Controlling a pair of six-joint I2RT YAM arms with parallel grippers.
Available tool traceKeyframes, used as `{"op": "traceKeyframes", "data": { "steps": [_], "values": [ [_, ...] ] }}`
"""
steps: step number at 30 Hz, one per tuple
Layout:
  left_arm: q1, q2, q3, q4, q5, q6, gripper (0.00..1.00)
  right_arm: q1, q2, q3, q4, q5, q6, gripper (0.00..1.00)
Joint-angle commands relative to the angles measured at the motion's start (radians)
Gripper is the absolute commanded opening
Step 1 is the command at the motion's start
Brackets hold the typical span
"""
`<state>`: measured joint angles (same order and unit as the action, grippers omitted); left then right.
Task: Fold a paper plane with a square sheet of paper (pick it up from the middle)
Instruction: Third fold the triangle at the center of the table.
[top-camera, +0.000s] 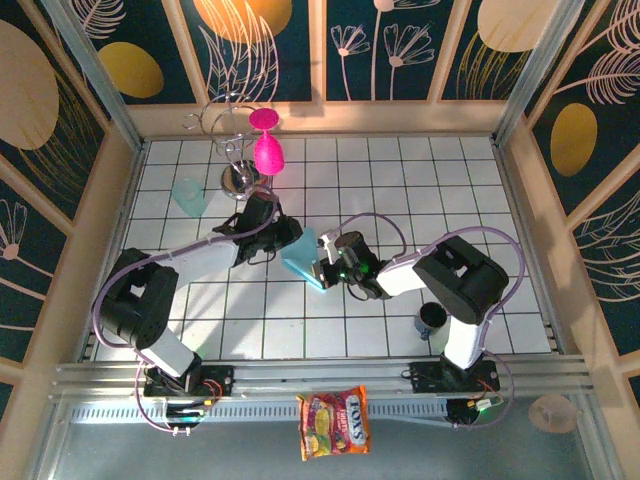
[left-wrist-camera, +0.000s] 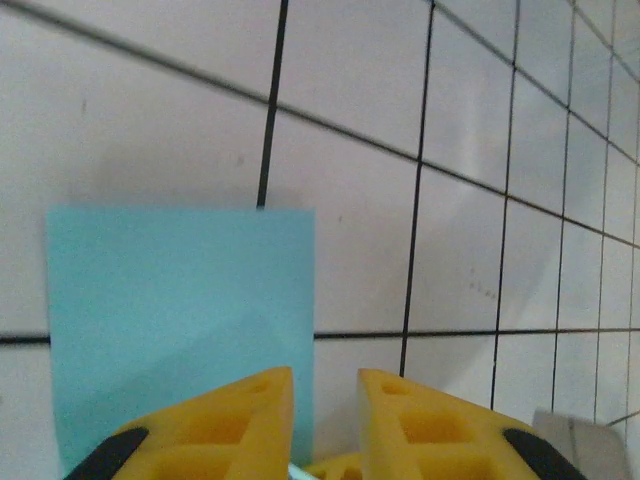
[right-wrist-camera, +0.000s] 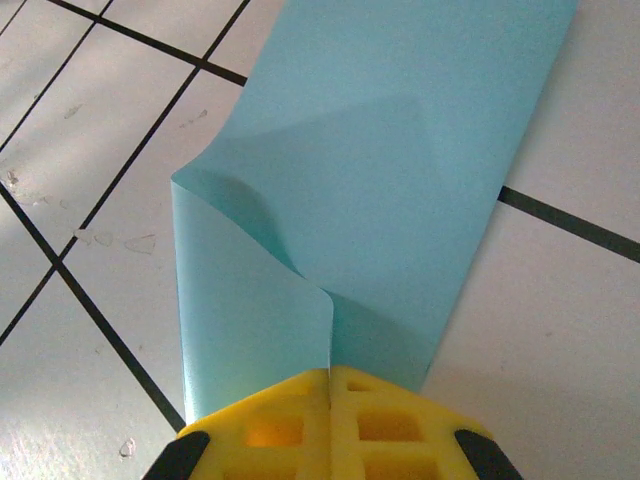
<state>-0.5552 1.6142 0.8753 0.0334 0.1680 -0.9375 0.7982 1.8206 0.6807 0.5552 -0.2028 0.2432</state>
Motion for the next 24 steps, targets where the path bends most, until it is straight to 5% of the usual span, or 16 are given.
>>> {"op": "traceKeyframes", "data": {
  "steps": [1,8,24],
  "values": [
    [-0.041,-0.01,-0.037,-0.015,-0.022,-0.078,0.21,0.003,0.03,0.02,-0.049,0.0,0.012,0.0],
    [-0.098,0.009,-0.095,0.043,-0.039,-0.188,0.14,0.003,0.038,0.026,-0.057,0.006,0.009,0.0],
    [-0.111,0.029,-0.129,0.007,-0.059,-0.204,0.09,0.002,0.04,0.029,-0.064,0.013,0.006,0.0]
  ]
}}
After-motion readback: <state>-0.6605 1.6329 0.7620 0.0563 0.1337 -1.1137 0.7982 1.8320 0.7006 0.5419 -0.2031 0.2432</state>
